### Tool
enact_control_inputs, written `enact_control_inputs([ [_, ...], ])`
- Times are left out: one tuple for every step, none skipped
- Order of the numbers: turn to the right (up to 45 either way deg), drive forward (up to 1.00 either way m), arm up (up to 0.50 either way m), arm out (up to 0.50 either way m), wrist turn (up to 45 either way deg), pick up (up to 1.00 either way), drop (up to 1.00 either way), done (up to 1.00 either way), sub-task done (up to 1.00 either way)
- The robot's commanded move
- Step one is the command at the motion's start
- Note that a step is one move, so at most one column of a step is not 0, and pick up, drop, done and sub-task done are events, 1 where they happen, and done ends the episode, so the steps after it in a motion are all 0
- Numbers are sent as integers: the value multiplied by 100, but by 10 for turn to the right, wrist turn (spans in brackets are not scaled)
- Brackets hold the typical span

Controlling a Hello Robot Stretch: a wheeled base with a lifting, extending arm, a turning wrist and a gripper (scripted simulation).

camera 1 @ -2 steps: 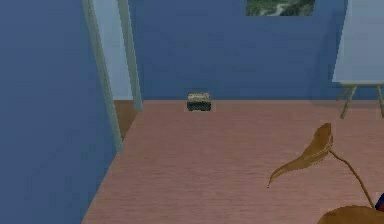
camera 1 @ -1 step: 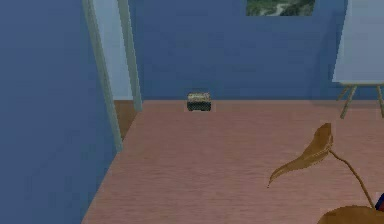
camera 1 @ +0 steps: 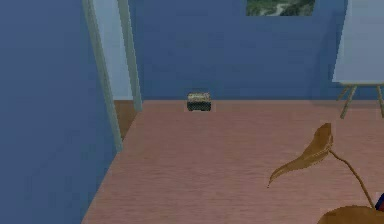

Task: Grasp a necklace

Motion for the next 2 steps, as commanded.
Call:
enact_control_inputs([
  [0, 0, 0, 0, 0, 100, 0, 0, 0],
  [0, 0, 0, 0, 0, 0, 0, 100, 0],
])
